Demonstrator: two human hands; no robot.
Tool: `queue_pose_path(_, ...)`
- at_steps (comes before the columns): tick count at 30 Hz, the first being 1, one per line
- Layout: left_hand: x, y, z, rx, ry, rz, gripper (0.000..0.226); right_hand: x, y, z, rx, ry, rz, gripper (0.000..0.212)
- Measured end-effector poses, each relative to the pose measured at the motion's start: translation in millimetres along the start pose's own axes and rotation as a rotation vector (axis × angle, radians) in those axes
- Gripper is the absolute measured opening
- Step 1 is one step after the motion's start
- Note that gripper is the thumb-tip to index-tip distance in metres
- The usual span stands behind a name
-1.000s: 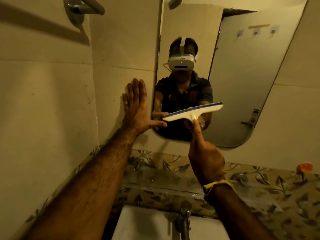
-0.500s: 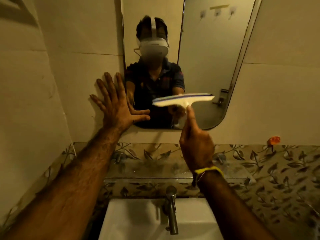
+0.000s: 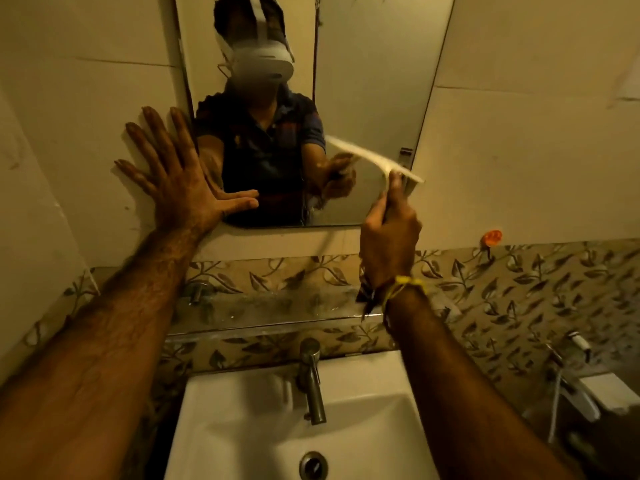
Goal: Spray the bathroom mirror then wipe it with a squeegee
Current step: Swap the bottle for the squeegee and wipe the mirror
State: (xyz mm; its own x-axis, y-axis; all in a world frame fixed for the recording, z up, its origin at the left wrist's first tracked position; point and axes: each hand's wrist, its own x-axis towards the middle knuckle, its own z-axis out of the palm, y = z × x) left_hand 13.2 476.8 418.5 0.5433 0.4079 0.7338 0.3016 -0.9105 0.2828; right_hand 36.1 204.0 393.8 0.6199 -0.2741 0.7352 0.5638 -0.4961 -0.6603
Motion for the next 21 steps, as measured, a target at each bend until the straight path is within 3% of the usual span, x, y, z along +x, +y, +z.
queue_pose_path(4, 0.2, 1.4, -5.1, 0.004, -0.026, 0.0, 0.158, 56.4, -11.2, -1.3, -0.071, 0.091, 0.067, 0.04)
queue_pose_path(10, -2.8, -4.0, -9.9, 0.009, -0.06, 0.031, 0.157, -26.8, 5.8, 7.1, -0.105, -0.106, 0.107, 0.044)
queue_pose_path(17, -3.7, -2.5, -13.2, 0.005, -0.109, 0.03, 0.157, 46.3, -9.3, 2.2, -0.117, 0.068, 0.079, 0.036)
queue_pose_path(21, -2.2, -3.4, -11.7, -0.002, -0.123, 0.028, 0.158, -9.7, -2.0, 16.5, -0.091, -0.029, 0.129, 0.044)
